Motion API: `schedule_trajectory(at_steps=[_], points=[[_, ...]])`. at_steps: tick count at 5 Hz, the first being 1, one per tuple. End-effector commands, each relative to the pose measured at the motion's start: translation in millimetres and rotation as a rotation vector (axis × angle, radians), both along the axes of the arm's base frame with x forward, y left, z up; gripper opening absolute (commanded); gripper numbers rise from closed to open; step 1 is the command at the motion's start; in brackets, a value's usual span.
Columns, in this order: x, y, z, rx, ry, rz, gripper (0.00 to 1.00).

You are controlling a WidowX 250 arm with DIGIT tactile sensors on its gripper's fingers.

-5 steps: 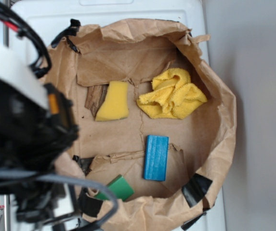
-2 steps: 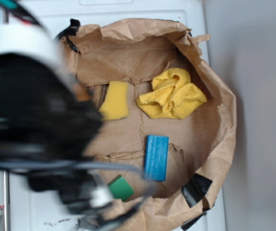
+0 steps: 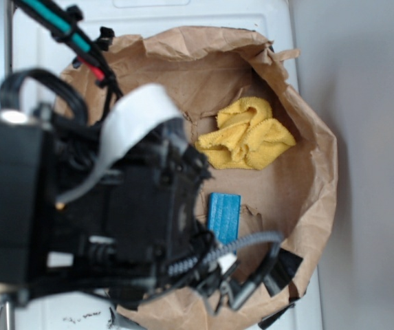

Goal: Grab the blue block.

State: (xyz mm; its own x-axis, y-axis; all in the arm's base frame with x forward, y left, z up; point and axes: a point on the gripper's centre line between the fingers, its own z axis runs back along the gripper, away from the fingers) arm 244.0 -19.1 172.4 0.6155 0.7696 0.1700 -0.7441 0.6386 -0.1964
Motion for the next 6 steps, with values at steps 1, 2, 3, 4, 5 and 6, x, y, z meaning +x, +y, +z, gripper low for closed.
schedule_trajectory(at_steps=[1,2,3,4,5,6], points=[[-46.5,14.7,-19.4,-0.033,0.003,0.079,1.00],[-46.5,14.7,-19.4,-0.033,0.003,0.079,1.00],[-46.5,14.7,-19.4,-0.033,0.003,0.079,1.00],[3.0,14.9,-30.3,0.002,0.017,0.194,1.00],[44.3,16.1,-37.3,0.009,0.039,0.247,1.00],[61.6,18.8,-48.6,0.006,0.047,0.296,1.00]])
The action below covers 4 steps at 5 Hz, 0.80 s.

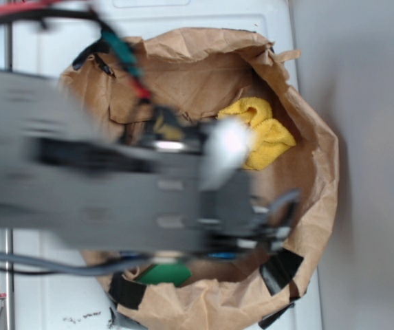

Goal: Grab the blue block.

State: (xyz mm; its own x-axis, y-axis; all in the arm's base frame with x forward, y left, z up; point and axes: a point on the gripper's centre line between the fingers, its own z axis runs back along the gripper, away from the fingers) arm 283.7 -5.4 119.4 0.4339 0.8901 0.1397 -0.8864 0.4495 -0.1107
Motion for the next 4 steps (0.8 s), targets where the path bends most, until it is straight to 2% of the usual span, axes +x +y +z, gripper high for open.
schedule_trajectory(at_steps=[1,2,3,4], points=[[0.4,9.4,-3.3,-0.025,-0.096,0.020,1.00],[-18.3,15.7,-4.2,-0.039,-0.136,-0.029,1.00],[-16.6,15.2,-20.0,-0.014,-0.107,-0.016,1.00],[-8.7,7.5,-36.5,0.017,-0.046,0.033,1.00]])
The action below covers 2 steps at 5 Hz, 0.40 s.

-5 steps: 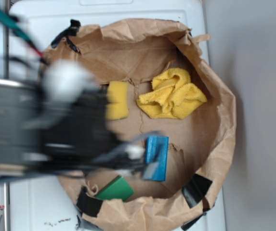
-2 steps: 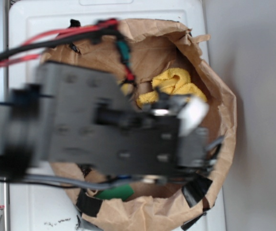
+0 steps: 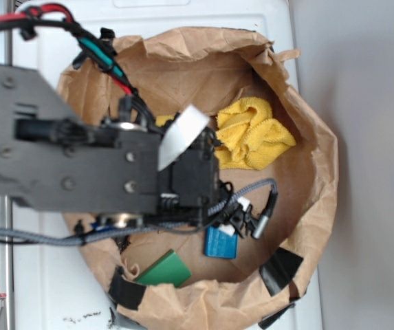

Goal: Grab the blue block.

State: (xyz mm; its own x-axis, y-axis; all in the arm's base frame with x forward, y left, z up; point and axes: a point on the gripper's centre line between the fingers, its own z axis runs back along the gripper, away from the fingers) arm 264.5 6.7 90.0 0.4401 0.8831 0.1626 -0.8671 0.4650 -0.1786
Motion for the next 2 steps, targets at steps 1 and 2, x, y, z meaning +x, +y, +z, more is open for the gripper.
schedule_trajectory(at_steps=[1,2], points=[[10.5,-14.3,-20.8,0.055,0.064,0.068,1.00],[10.2,-22.4,-27.8,0.056,0.076,0.063,1.00]])
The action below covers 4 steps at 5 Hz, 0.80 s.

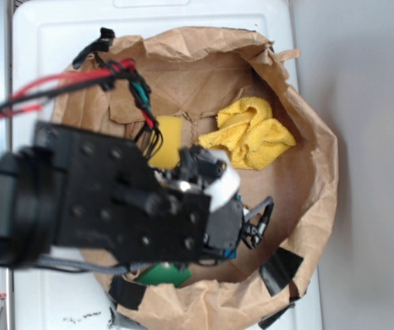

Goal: Grab the blue block.

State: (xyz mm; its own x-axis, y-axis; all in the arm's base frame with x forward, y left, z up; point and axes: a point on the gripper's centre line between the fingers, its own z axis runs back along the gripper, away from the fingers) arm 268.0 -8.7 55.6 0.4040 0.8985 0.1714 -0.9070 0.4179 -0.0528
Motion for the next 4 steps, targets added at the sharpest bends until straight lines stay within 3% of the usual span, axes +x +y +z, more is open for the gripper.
schedule_trajectory(at_steps=[1,2,4], points=[[-6.5,-3.6,8.0,-0.026,-0.042,0.024,1.00],[-9.0,-5.1,14.5,-0.078,-0.041,0.059,1.00],[-7.1,-7.4,13.3,-0.123,-0.073,0.105,1.00]])
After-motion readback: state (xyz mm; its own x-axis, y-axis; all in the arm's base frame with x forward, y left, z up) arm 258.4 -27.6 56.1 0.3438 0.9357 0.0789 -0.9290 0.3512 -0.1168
